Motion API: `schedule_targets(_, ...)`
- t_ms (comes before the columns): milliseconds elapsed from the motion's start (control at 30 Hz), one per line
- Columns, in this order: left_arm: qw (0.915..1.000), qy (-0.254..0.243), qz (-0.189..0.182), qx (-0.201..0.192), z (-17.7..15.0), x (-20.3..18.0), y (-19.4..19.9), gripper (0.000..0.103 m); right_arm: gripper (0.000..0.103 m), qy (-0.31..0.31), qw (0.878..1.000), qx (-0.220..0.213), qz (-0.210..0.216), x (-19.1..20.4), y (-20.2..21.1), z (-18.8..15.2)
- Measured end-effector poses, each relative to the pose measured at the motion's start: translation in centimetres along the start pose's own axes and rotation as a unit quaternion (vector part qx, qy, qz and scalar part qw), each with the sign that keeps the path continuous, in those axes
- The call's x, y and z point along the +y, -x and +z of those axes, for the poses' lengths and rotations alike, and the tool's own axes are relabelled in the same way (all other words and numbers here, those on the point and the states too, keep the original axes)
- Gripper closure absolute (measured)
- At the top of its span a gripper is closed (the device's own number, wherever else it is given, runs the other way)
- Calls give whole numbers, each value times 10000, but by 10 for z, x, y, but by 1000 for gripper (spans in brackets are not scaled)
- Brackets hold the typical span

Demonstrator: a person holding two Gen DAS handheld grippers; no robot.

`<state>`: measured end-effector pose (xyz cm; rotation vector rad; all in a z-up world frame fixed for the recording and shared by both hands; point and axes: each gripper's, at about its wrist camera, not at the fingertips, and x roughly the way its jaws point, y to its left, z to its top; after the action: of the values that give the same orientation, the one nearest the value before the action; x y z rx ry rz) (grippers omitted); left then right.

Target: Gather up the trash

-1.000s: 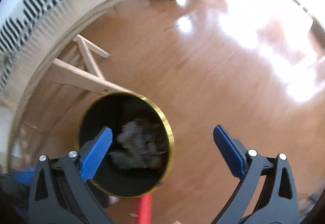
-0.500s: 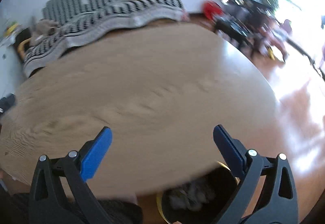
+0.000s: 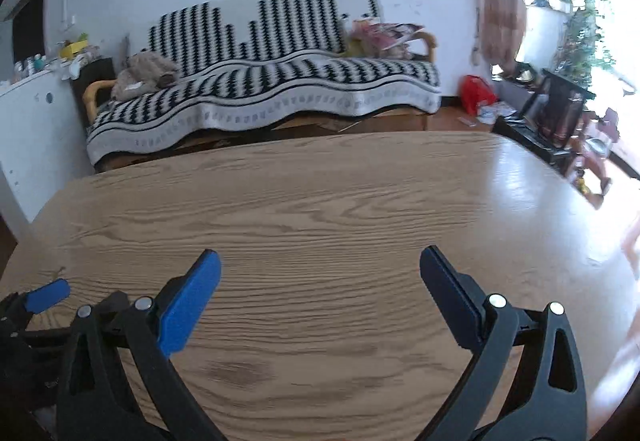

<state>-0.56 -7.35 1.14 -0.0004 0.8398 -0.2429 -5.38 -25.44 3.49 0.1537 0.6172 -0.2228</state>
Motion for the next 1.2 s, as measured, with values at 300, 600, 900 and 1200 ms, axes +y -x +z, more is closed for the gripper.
schedule_targets(300,9999,63,-13,96,-5,11,0,6,7,146,9998,55,-155,1,-12,-8)
schedule_targets(600,9997,-179,114,71,-9,-3,-3,6,7,152,9995,196,-220,-19,-9,-18)
schedule_targets(900,9996,-199,176,73,-9,-7,-5,6,7,181,9992,282,-205,-26,-14,-19)
schedule_targets(1200,9994,-245,248,74,-9,-9,-5,6,7,141,9993,327,-139,-28,-14,-19)
